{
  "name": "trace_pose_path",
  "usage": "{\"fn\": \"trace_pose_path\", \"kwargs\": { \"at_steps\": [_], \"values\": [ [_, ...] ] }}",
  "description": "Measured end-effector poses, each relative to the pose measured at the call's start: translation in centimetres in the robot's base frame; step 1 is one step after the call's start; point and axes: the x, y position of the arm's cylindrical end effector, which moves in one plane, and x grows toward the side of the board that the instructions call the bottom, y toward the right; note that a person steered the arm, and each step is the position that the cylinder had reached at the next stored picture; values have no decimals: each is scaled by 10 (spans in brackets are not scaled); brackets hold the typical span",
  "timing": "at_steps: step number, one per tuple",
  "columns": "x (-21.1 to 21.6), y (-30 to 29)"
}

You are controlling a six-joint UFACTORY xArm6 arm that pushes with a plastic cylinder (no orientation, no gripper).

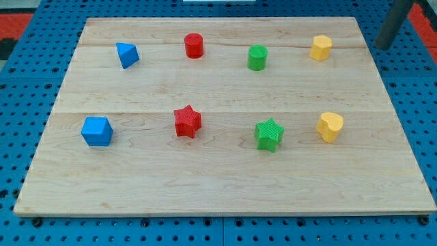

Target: Move the hexagon to the right of the green circle

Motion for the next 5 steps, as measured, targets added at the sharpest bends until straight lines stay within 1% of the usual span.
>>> {"fn": "trace_pose_path", "kwargs": {
  "at_steps": [1,2,3,4,5],
  "values": [
    [-36,-2],
    [-45,-42],
    [-44,-103],
    [-33,-155],
    [-31,-130]
  ]
}}
